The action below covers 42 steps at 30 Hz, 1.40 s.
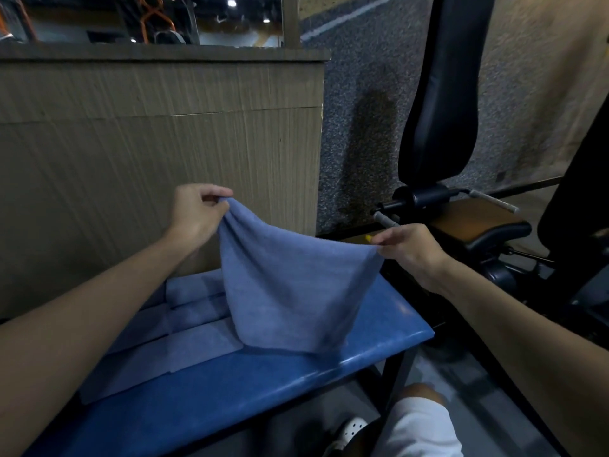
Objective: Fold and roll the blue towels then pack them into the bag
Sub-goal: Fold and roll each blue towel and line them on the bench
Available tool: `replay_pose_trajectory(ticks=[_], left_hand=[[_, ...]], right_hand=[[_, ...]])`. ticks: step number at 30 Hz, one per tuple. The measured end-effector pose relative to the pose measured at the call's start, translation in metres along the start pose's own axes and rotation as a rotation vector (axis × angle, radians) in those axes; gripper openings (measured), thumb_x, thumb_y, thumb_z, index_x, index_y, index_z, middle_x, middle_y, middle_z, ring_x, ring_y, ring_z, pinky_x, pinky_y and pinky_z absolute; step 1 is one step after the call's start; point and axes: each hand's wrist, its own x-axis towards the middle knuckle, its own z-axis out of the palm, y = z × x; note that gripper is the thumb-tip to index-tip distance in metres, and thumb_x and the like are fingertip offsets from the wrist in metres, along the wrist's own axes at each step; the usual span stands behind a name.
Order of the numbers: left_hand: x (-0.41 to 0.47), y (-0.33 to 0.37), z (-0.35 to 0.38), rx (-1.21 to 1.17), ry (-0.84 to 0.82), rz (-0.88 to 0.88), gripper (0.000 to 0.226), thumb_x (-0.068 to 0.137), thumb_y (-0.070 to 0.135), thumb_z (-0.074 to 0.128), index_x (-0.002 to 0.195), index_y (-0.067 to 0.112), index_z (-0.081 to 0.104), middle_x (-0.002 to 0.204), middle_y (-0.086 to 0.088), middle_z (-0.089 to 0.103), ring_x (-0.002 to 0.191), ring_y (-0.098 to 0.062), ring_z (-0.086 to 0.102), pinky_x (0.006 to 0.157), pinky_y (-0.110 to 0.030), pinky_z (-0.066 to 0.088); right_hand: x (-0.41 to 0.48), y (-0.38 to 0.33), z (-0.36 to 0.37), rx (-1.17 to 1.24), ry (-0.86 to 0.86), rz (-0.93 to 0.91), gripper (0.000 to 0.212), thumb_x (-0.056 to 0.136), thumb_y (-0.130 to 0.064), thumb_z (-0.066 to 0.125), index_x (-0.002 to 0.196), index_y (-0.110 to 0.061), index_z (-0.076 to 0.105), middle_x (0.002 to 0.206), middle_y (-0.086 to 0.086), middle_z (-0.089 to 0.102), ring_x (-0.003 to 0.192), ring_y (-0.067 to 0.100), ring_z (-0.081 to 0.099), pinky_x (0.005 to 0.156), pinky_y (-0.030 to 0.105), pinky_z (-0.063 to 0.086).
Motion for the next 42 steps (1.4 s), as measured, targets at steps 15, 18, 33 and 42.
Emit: replay_pose_trajectory(ticks=[15, 18, 33, 42], left_hand=[[0.002, -0.031, 0.019, 0.071, -0.193, -0.13, 0.006, 0.093, 0.0, 0.06, 0.088, 0.002, 0.061, 0.062, -0.01, 0.059, 0.04, -0.006, 0.058, 0.04, -0.017, 0.046], [0.013, -0.034, 0.035, -0.148, -0.158, -0.278, 0.014, 0.095, -0.002, 0.055, 0.083, 0.005, 0.057, 0.068, -0.014, 0.059, 0.043, -0.005, 0.062, 0.044, -0.017, 0.052], [0.03, -0.037, 0.052, -0.241, -0.12, -0.098, 0.017, 0.092, -0.009, 0.055, 0.088, 0.006, 0.06, 0.066, -0.004, 0.062, 0.05, 0.001, 0.062, 0.055, -0.013, 0.052], [-0.116, -0.15, 0.052, 0.213, -0.62, -0.146, 0.027, 0.082, -0.005, 0.063, 0.066, 0.016, 0.069, 0.069, -0.003, 0.071, 0.063, -0.005, 0.06, 0.067, -0.029, 0.051]], right_hand=[[0.024, 0.008, -0.002, -0.233, 0.213, -0.081, 0.029, 0.081, 0.014, 0.057, 0.081, -0.016, 0.059, 0.084, 0.007, 0.059, 0.088, 0.029, 0.062, 0.07, 0.041, 0.057], [0.044, 0.013, 0.002, -0.188, 0.191, -0.074, 0.036, 0.077, 0.011, 0.066, 0.079, -0.024, 0.06, 0.085, 0.007, 0.062, 0.09, 0.032, 0.065, 0.079, 0.052, 0.057], [0.072, 0.01, 0.003, -0.248, 0.324, -0.168, 0.018, 0.084, -0.001, 0.051, 0.088, -0.014, 0.064, 0.078, 0.002, 0.062, 0.071, 0.014, 0.056, 0.061, 0.026, 0.042], [-0.025, 0.147, 0.041, -0.615, -0.125, 0.169, 0.025, 0.076, -0.004, 0.06, 0.056, -0.02, 0.064, 0.069, 0.007, 0.066, 0.08, 0.025, 0.066, 0.066, 0.028, 0.045]])
